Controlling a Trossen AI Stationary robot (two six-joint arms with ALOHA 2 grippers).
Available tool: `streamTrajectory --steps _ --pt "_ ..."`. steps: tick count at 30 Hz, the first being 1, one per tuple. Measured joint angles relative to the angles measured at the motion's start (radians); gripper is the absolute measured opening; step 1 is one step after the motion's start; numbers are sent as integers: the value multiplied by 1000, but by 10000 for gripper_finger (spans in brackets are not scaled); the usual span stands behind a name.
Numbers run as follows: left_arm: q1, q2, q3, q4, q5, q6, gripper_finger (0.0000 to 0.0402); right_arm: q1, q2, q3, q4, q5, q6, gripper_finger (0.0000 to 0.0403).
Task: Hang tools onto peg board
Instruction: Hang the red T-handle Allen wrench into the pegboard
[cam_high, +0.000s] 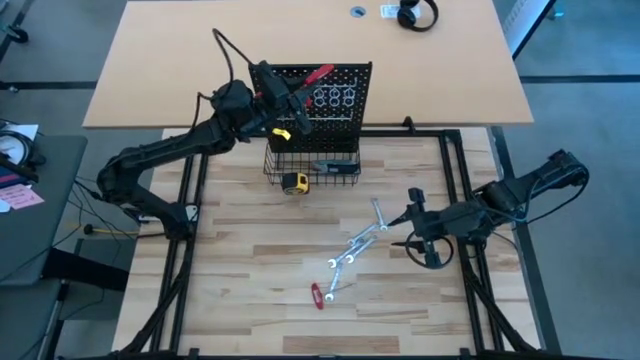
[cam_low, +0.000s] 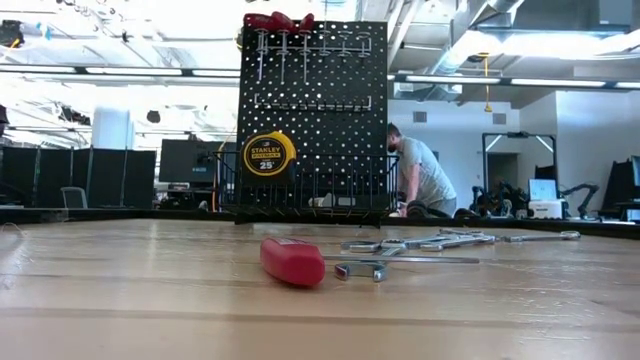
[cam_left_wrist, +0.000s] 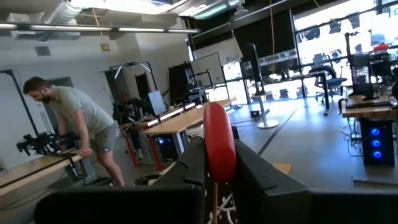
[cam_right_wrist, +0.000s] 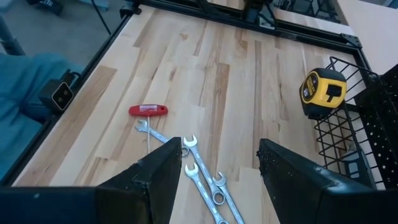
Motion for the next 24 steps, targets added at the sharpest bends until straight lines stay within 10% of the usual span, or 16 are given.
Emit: streamTrajectory --steps 24 --pt "40 4 -2 -80 60 -98 38 0 0 0 2 0 0 221"
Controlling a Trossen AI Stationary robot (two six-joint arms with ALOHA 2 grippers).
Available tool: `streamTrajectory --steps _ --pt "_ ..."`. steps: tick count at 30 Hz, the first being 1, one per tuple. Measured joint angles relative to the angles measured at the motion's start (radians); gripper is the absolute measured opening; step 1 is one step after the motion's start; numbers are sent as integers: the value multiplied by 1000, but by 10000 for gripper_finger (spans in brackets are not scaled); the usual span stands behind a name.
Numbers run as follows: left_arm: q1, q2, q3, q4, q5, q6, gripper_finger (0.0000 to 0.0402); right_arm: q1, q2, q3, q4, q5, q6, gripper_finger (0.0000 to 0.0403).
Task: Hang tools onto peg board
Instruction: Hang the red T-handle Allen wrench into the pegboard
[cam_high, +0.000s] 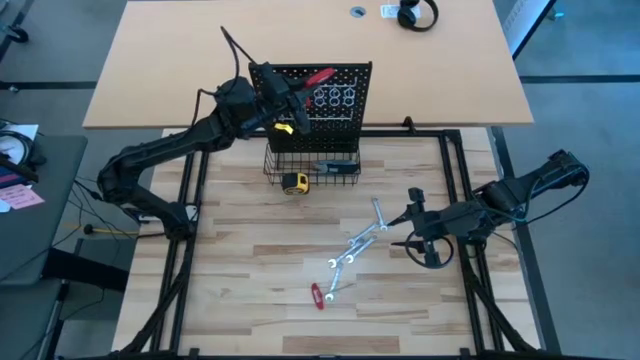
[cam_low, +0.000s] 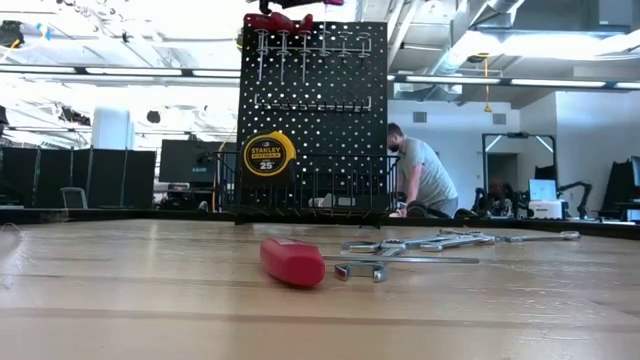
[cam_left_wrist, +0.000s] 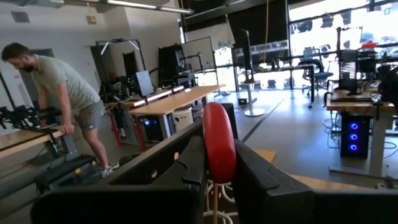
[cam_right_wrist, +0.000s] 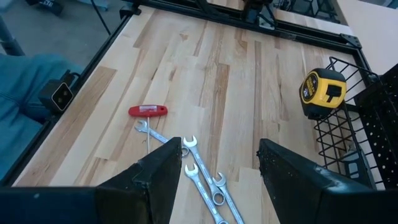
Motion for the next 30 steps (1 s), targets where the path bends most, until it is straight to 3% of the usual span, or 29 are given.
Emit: streamTrajectory --steps 8,14,22,30 --pt "-1 52 1 2 3 14 49 0 0 1 5 0 0 221" --pt "-4 57 2 -7 25 24 115 3 0 1 6 0 0 221" --pt "-10 -40 -1 -86 19 30 198 2 0 1 5 0 -1 221" --pt "-87 -169 0 -284 -32 86 199 0 7 -22 42 -1 -49 221"
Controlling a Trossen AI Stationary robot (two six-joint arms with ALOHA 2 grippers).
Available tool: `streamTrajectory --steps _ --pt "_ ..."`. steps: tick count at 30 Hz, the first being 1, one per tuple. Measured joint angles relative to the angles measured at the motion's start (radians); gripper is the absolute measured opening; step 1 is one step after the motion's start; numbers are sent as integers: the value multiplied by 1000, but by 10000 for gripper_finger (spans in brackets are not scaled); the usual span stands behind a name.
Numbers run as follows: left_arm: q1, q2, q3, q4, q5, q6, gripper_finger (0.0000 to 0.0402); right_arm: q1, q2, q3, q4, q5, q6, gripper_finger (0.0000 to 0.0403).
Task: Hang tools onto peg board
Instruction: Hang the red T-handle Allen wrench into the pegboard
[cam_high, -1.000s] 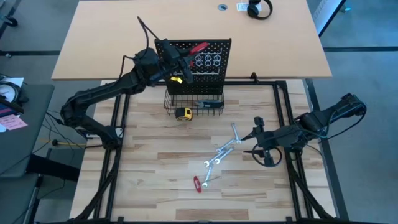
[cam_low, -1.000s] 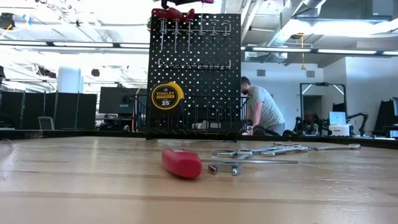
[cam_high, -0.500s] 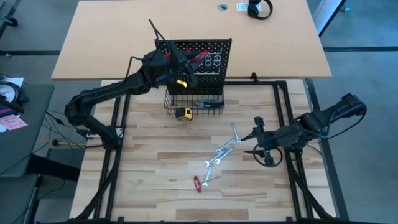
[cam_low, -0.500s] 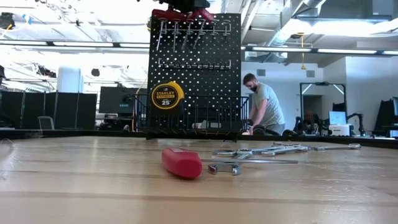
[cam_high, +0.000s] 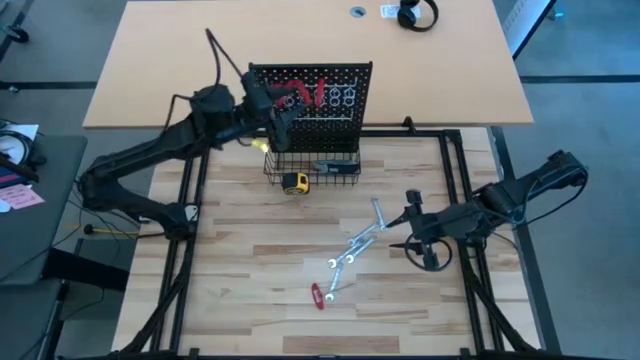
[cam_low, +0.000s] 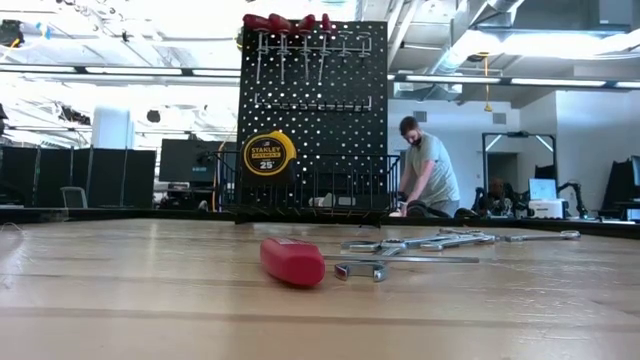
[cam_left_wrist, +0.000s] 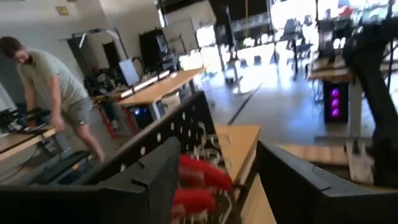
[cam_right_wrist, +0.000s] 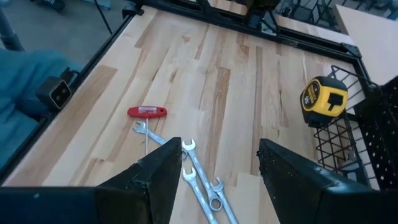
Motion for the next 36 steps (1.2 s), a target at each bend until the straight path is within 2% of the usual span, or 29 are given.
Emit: streamTrajectory --steps 6,10,13,16,24,30,36 --pt "-112 -37 0 -191 -179 51 184 -24 8 -46 35 -2 -1 221" --pt "-208 -39 0 -322 -238 14 173 -24 8 -83 79 -1 15 221" --pt "-316 -42 -47 -353 -287 -36 165 -16 8 -117 96 -2 32 221" --pt "-445 -55 -147 -321 -351 -116 156 -10 8 -172 149 -2 49 221" --pt "-744 -10 -482 -9 -637 -229 132 -36 14 -263 263 -2 50 221" --pt "-832 47 -631 96 -655 -429 129 -79 86 -282 344 -3 50 221" --pt "-847 91 -698 98 -657 -566 129 -93 272 -289 507 -73 -33 221"
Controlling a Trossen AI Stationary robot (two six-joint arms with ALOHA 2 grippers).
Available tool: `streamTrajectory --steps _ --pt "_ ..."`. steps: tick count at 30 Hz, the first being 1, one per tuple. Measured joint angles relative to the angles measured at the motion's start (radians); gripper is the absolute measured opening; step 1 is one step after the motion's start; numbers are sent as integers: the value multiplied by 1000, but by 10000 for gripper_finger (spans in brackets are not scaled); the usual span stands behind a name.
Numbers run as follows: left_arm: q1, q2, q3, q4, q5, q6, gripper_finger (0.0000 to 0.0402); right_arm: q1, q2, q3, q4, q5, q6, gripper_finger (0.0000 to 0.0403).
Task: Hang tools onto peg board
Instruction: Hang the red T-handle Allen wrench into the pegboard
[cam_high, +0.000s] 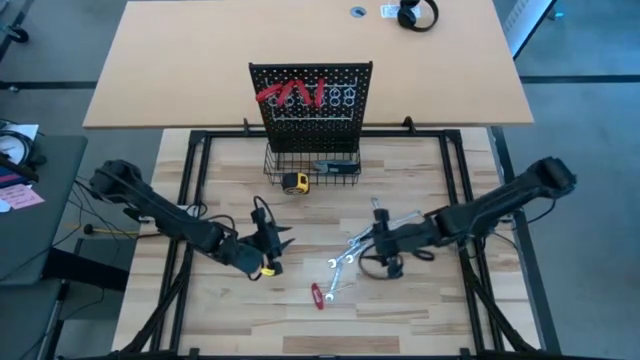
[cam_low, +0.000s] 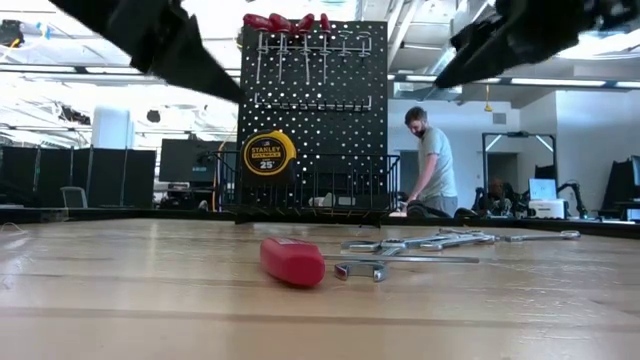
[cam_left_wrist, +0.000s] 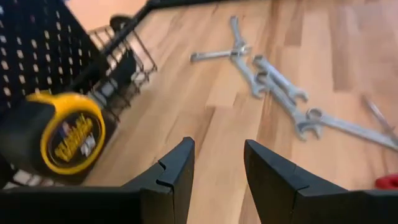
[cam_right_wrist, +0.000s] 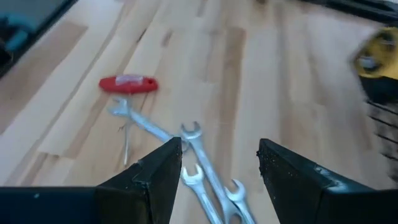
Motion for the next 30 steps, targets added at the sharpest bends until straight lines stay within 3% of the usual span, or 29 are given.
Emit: streamTrajectory --steps 6,14,19,25,30 --pt "0 11 -24 4 -9 -28 129 -13 190 59 81 -45 -33 237" --pt "1 11 -24 2 -13 -35 129 -35 411 163 85 -340 -138 277" --pt "5 11 -24 2 -33 -34 129 -31 562 278 128 -351 -242 279" --pt "8 11 -24 1 -34 -62 129 -40 689 421 10 -399 -195 267" --pt "8 11 -24 -12 -33 -112 129 -44 711 466 14 -413 -128 229"
